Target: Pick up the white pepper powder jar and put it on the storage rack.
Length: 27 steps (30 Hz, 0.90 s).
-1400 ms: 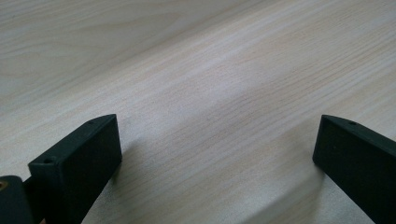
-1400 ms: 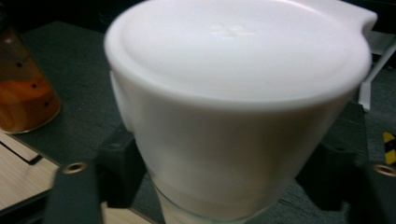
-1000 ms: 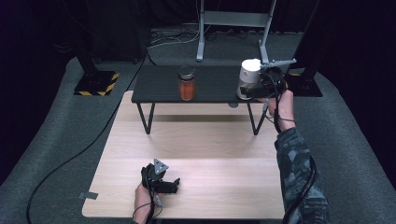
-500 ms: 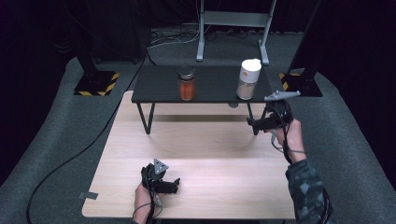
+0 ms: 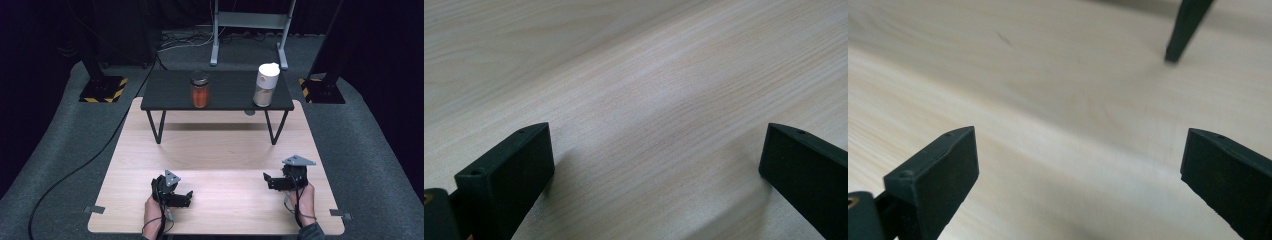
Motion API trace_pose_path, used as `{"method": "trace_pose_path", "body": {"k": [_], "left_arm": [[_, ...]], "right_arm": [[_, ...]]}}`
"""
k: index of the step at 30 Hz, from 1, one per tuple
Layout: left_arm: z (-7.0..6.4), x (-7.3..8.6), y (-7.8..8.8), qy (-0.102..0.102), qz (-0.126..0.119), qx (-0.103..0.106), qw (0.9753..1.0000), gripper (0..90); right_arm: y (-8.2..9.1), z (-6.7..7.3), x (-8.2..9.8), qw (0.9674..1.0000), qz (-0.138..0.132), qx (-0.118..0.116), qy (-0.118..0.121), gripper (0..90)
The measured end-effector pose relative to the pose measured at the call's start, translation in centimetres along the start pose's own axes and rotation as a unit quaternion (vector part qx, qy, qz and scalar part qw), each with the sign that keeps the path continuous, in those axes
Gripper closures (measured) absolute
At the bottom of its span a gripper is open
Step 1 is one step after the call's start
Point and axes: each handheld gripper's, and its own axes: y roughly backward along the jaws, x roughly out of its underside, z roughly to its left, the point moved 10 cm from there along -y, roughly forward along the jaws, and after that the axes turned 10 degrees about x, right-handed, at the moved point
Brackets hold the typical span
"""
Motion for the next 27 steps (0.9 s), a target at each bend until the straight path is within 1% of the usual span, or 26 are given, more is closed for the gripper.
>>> {"method": "trace_pose_path", "body": {"k": [1,2,3,5,7,10,12,21,27], "left_arm": [[0.0,0.0,0.0,0.0,0.0,0.0,1.0,1.0],[0.0,0.0,0.0,-0.001,-0.001,0.0,1.0,1.1],[0.0,0.0,0.0,0.0,-0.001,0.0,1.0,1.1],[-0.1,0.0,0.0,-0.003,-0.002,-0.002,1.0,1.0],[-0.1,0.0,0.0,-0.004,-0.002,-0.003,1.0,1.0],[0.0,0.0,0.0,-0.001,-0.001,0.0,1.0,1.2],[0.0,0.0,0.0,-0.002,-0.001,0.0,1.0,1.2],[0.0,0.0,0.0,-0.002,-0.001,0.0,1.0,1.2],[0.0,0.0,0.0,-0.002,-0.001,0.001,1.0,1.1]], "right_arm": [[-0.1,0.1,0.9,1.0,-0.002,0.003,-0.002,0.5],[-0.2,0.0,2.4,0.9999,-0.001,0.002,-0.014,0.0],[-0.2,0.0,2.4,0.9999,-0.001,0.002,-0.014,0.0],[-0.1,0.0,3.8,0.9996,0.0,0.01,-0.027,0.0],[-0.1,0.0,4.4,0.9995,0.001,0.011,-0.028,0.0],[-0.2,0.2,4.9,0.9995,0.003,0.015,-0.027,0.0],[0.0,0.3,5.0,0.9995,-0.006,0.018,-0.025,0.0],[0.0,0.6,4.9,0.9995,-0.009,0.025,-0.016,0.0],[-0.1,0.6,4.9,0.9996,-0.007,0.023,-0.015,0.0]]}}
